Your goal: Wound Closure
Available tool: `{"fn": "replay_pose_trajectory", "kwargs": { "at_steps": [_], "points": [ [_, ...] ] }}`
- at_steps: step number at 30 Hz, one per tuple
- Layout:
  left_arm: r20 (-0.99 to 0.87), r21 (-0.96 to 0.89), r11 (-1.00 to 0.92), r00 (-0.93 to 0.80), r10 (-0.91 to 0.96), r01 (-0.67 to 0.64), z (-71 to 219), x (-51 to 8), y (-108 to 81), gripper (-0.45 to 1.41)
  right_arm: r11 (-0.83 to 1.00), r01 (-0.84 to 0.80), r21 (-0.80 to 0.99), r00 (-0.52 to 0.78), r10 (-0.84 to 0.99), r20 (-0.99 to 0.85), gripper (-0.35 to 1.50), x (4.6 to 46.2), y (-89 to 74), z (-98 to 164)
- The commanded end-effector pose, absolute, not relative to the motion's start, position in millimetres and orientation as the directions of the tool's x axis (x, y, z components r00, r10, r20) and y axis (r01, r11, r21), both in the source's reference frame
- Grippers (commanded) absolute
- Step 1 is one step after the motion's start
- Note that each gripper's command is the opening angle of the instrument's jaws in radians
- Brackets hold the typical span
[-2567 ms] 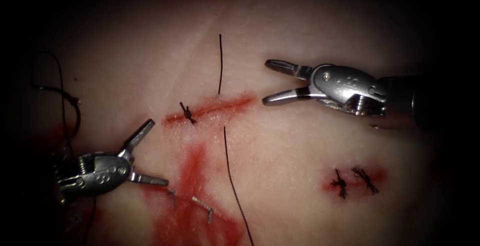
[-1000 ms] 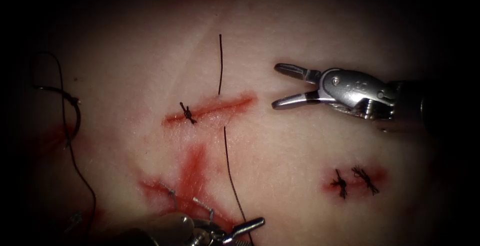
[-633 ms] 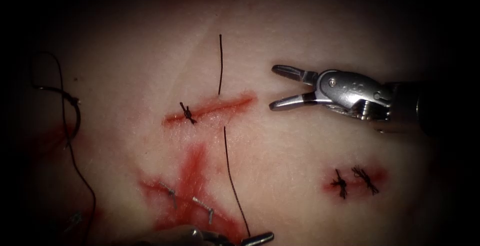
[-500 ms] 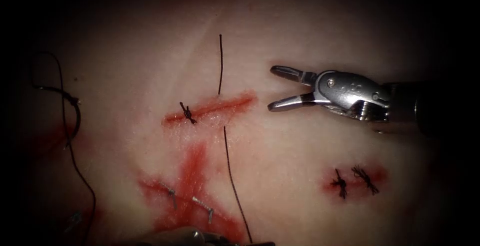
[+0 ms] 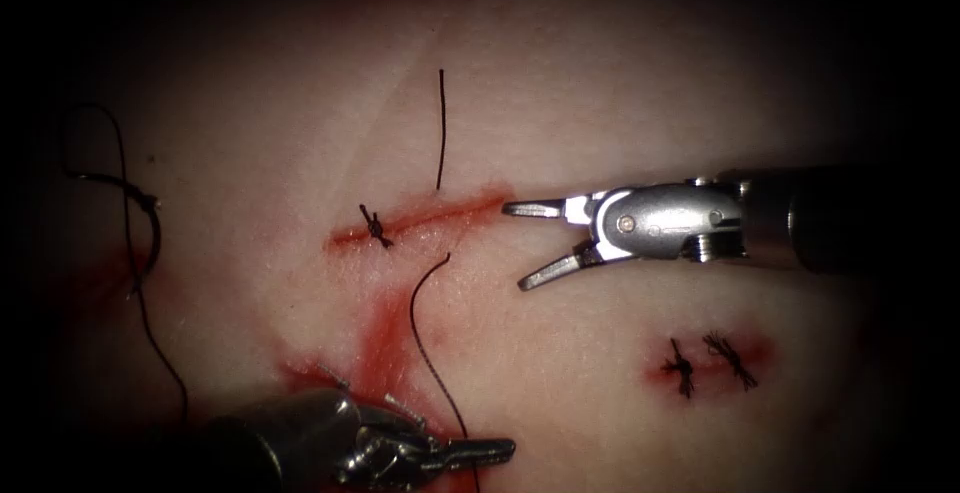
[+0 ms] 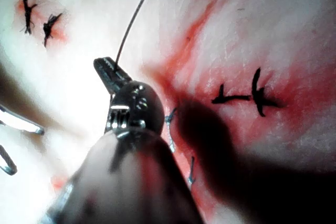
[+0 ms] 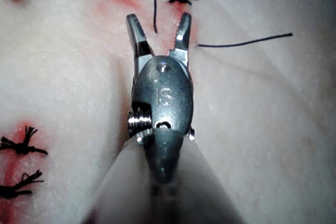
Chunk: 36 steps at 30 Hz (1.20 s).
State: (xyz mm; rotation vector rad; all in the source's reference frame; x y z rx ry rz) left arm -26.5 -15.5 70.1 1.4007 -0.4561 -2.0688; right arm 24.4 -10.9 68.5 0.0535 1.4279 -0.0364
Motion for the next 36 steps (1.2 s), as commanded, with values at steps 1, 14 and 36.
{"fn": "replay_pose_trajectory", "kwargs": {
  "at_steps": [1,14,36],
  "points": [
    [-0.716,0.581,-0.764,-0.27,-0.643,0.28,70.3,-26.9,-15.4,-0.45,0.997,0.077,-0.029,0.122,-0.038,-0.992,1.16,25.8,-11.6,69.5],
    [-0.709,0.599,-0.771,-0.304,-0.637,0.218,66.9,-24.2,-12.0,-0.45,0.977,0.091,-0.193,0.052,-0.198,-0.979,1.2,28.3,-14.4,68.8],
    [-0.703,0.609,-0.77,-0.32,-0.635,0.192,66.9,-23.3,-11.0,-0.45,0.973,0.071,-0.221,-0.039,-0.219,-0.975,1.25,34.2,-17.1,65.4]
  ]
}}
